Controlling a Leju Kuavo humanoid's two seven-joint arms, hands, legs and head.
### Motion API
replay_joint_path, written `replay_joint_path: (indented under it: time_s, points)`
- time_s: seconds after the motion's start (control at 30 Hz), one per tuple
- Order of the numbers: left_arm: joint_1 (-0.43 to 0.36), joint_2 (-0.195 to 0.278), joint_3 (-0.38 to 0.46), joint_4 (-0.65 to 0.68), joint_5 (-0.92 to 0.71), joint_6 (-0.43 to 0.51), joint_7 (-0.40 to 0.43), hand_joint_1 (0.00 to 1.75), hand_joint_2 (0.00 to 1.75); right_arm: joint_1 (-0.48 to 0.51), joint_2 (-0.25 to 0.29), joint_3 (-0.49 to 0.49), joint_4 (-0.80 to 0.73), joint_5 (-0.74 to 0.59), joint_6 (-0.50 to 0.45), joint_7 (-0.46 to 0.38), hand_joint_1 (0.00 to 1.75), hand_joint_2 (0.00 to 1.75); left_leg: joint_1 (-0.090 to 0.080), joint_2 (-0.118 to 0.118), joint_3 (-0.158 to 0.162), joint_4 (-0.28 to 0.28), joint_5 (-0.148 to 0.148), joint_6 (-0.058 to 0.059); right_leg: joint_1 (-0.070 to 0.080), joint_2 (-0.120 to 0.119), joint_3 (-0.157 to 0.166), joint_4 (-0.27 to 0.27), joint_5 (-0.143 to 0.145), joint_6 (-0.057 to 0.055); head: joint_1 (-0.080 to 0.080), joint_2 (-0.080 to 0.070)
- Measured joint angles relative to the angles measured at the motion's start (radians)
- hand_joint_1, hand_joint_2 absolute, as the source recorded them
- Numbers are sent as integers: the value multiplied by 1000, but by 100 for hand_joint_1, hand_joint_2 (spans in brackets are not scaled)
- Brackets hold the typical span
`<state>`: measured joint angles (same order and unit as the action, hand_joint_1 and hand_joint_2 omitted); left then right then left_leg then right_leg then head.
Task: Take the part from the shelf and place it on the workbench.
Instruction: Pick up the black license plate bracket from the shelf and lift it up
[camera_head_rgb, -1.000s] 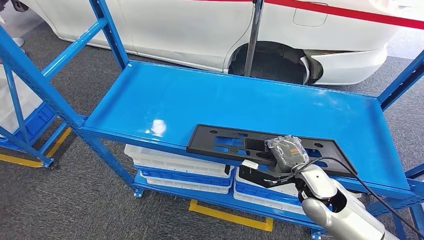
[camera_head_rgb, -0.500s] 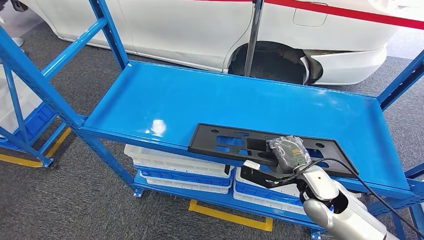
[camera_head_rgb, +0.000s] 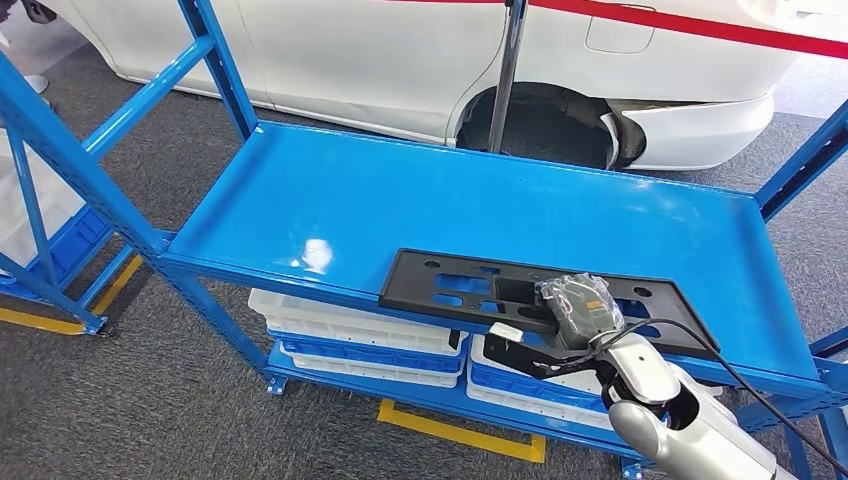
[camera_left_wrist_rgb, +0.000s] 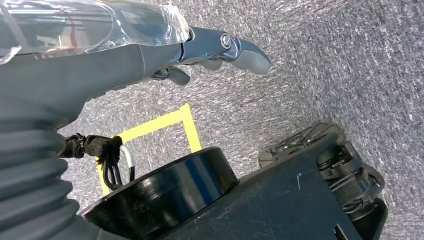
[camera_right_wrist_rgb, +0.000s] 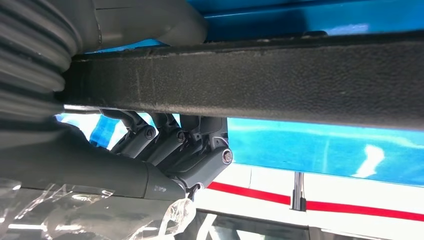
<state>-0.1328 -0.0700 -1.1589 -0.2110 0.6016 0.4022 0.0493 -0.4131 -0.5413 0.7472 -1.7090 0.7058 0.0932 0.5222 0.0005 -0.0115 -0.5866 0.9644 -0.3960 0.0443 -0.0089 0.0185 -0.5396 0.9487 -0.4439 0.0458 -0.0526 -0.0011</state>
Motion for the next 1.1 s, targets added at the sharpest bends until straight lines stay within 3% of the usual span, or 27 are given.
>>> replay_joint_path:
  time_s: [1.1]
  points:
    - [-14, -1, 0, 0, 5, -2, 6, 0, 175, 6, 0, -3, 0, 26, -7, 0, 175, 175, 0, 0, 0, 0, 0, 0, 0, 0, 0, 0, 0, 0, 0, 0]
